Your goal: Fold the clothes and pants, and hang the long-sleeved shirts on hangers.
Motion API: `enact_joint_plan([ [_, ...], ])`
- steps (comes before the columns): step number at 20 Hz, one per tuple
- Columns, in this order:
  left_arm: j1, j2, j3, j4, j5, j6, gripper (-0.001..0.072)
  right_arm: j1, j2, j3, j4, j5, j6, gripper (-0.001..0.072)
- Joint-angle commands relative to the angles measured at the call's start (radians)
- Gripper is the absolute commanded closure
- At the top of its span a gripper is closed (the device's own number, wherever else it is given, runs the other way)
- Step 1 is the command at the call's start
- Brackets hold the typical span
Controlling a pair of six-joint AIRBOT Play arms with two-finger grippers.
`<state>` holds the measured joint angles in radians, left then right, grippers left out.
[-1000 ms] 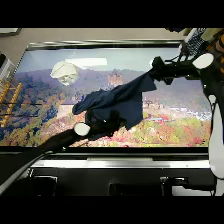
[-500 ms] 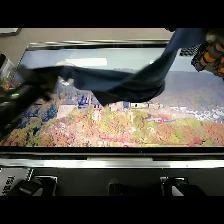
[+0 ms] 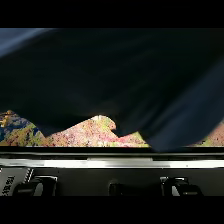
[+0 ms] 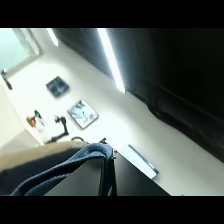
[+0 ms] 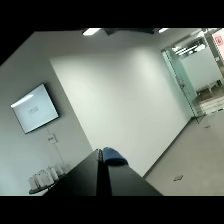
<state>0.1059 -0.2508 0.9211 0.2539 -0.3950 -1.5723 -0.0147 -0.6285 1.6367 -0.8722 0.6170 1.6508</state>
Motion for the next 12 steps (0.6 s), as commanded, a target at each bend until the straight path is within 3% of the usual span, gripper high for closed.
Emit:
enact_joint_plan([
  [1, 0.072, 0.010, -0.001, 0.036, -0.003, 0.002, 0.0692, 0.000, -0.002, -0.001, -0.006, 0.047, 0.026, 0.0679],
  [6, 0.074, -0.308, -0.006, 0.150, -0.180, 0.003, 0.0691, 0.000, -0.275, -0.001, -0.008, 0.209, 0.126, 0.0679],
  [12, 0.053, -0.863, -0.005, 0.202, -0.216, 0.042, 0.0690, 0.000, -0.766, -0.001, -0.002, 0.226, 0.087, 0.0679],
])
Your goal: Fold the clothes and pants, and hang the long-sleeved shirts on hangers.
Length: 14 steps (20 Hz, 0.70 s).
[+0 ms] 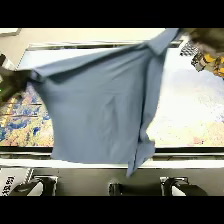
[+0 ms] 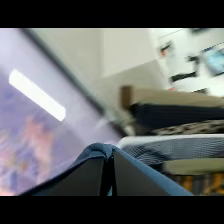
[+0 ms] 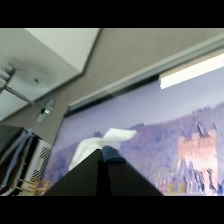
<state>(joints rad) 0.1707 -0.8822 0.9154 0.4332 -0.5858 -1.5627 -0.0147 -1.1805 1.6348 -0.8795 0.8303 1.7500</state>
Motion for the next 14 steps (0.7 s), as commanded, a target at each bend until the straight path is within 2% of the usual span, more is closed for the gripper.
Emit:
enact_joint_plan([
  [1, -0.026, -0.314, 0.002, 0.022, -0.023, 0.062, 0.0690, 0.000, -0.285, 0.001, 0.008, 0.004, -0.014, 0.0679],
  [3, -0.050, -0.451, 0.009, 0.020, -0.013, 0.110, 0.0689, 0.000, -0.414, 0.001, 0.011, -0.027, -0.015, 0.0679],
  [8, -0.096, -0.613, 0.013, 0.019, 0.036, 0.127, 0.0690, 0.000, -0.600, 0.001, 0.069, -0.045, -0.013, 0.0673],
  [10, -0.107, -0.621, 0.013, 0.019, 0.036, 0.127, 0.0690, 0.000, -0.620, 0.001, 0.072, -0.037, 0.001, 0.0566],
  [11, -0.108, -0.619, 0.013, 0.019, 0.035, 0.127, 0.0686, 0.000, -0.619, 0.001, 0.071, -0.037, 0.000, 0.0552],
  [12, -0.107, -0.614, 0.013, 0.020, 0.028, 0.127, 0.0627, -0.001, -0.613, 0.001, 0.071, -0.032, 0.000, 0.0551],
  [14, -0.079, -0.586, 0.013, 0.020, -0.003, 0.127, 0.0288, -0.002, -0.582, 0.001, 0.037, 0.035, -0.015, 0.0447],
])
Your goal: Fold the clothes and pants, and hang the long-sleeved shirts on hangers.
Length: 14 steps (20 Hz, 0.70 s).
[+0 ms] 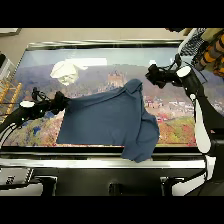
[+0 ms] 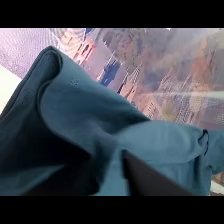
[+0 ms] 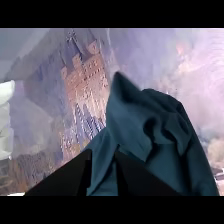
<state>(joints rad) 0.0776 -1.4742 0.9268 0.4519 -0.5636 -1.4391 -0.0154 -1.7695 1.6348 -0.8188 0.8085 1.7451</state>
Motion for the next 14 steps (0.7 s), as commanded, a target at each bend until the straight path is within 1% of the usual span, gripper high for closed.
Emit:
enact_joint_plan([
  [1, 0.039, 0.032, 0.001, 0.002, -0.058, 0.004, 0.0157, -0.001, 0.034, 0.001, -0.097, 0.108, -0.018, 0.0427],
  [3, 0.112, 0.097, 0.001, 0.002, -0.152, 0.003, 0.0154, -0.001, 0.101, 0.001, -0.289, 0.214, 0.014, 0.0416],
  [4, 0.159, 0.138, 0.001, 0.002, -0.210, 0.003, 0.0154, -0.001, 0.138, 0.001, -0.389, 0.273, 0.031, 0.0356],
  [5, 0.206, 0.180, 0.001, 0.006, -0.266, 0.003, 0.0155, -0.001, 0.177, 0.001, -0.488, 0.331, 0.022, 0.0347],
  [6, 0.258, 0.230, 0.001, 0.021, -0.327, 0.003, 0.0157, -0.001, 0.218, 0.001, -0.563, 0.394, -0.011, 0.0307],
  [7, 0.307, 0.276, 0.001, 0.049, -0.381, 0.003, 0.0158, -0.001, 0.258, 0.001, -0.611, 0.450, -0.074, 0.0286],
  [8, 0.358, 0.327, 0.001, 0.101, -0.435, 0.003, 0.0158, -0.001, 0.295, 0.001, -0.634, 0.485, -0.109, 0.0286],
  [9, 0.404, 0.371, 0.001, 0.163, -0.483, -0.001, 0.0158, -0.021, 0.335, 0.001, -0.612, 0.492, -0.097, 0.0286],
  [10, 0.448, 0.414, 0.001, 0.226, -0.530, -0.001, 0.0158, -0.045, 0.369, 0.001, -0.570, 0.494, -0.108, 0.0286],
  [11, 0.477, 0.449, 0.000, 0.285, -0.551, -0.002, 0.0159, -0.072, 0.397, -0.001, -0.535, 0.517, -0.161, 0.0287],
  [12, 0.496, 0.486, -0.006, 0.349, -0.549, -0.030, 0.0159, -0.105, 0.421, -0.023, -0.508, 0.543, -0.209, 0.0289],
  [13, 0.498, 0.511, -0.014, 0.396, -0.543, -0.051, 0.0160, -0.148, 0.449, -0.079, -0.480, 0.559, -0.233, 0.0289],
  [14, 0.488, 0.528, -0.021, 0.433, -0.540, -0.050, 0.0159, -0.191, 0.473, -0.154, -0.450, 0.588, -0.264, 0.0289],
])
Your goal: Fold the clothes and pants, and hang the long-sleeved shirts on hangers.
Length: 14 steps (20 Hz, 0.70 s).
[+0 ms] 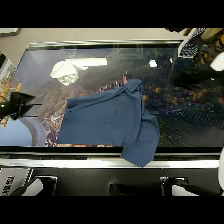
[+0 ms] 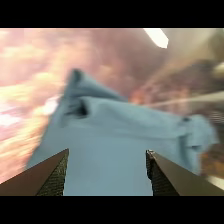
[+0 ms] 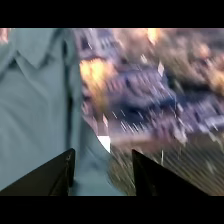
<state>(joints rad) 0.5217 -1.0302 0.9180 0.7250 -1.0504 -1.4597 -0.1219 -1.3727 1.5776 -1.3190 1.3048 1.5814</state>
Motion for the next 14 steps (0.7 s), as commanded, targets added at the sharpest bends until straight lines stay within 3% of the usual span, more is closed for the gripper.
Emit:
enact_joint_plan([
  [1, 0.028, 0.092, -0.016, 0.205, -0.054, -0.029, 0.0160, -0.127, 0.108, -0.201, 0.089, 0.101, -0.117, 0.0289],
  [7, -0.043, 0.091, -0.017, 0.300, -0.054, -0.029, 0.0160, -0.177, 0.204, -0.624, 0.085, 0.032, -0.165, 0.0315],
  [10, -0.043, 0.091, -0.017, 0.299, -0.058, -0.029, 0.0160, -0.177, 0.204, -0.709, 0.086, -0.071, -0.283, 0.0318],
  [14, -0.043, 0.088, -0.017, 0.299, -0.058, -0.032, 0.0159, -0.177, 0.159, -0.772, 0.193, -0.164, -0.348, 0.0318],
])
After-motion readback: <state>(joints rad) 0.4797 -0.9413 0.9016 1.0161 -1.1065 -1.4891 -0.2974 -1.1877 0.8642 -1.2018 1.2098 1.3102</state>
